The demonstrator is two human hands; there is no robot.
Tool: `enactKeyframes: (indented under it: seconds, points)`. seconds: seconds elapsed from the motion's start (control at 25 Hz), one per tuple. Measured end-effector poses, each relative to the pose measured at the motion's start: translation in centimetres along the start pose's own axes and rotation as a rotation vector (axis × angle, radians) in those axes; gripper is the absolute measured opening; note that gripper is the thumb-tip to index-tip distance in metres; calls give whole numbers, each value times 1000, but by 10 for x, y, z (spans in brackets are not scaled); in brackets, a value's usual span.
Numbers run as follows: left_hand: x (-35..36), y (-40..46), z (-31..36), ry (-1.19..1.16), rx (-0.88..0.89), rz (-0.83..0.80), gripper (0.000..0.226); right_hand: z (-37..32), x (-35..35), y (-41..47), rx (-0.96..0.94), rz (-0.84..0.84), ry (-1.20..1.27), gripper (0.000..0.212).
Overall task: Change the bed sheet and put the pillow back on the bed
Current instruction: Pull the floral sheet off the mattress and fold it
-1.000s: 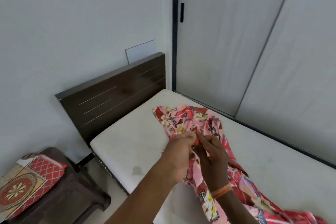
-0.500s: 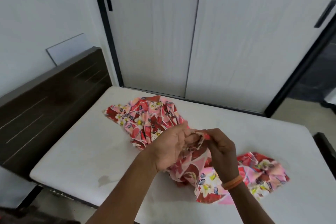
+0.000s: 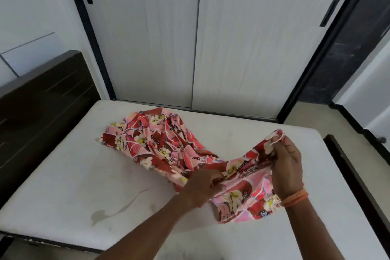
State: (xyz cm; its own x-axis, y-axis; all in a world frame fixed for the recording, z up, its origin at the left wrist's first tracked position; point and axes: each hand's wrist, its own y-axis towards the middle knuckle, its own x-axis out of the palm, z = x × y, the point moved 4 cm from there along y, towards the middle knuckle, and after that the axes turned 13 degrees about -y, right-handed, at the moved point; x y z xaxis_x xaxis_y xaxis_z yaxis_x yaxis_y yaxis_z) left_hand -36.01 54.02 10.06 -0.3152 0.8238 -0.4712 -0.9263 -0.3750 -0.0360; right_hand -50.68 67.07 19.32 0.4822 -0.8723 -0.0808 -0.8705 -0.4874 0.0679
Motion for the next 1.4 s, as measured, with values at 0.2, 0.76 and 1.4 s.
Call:
enactKeyframes:
  seconds: [0.2,0.76,1.4]
  points:
    - [70,-8,0,-573,-311,-84,54,15,-14,22,71,37,103,27]
    - [51,70,15,148,91,169,35,-10,-42,46,132,-178,181,29]
    - [80,56,75,352,505,159,35,-4,-68,60,83,-159,204,30]
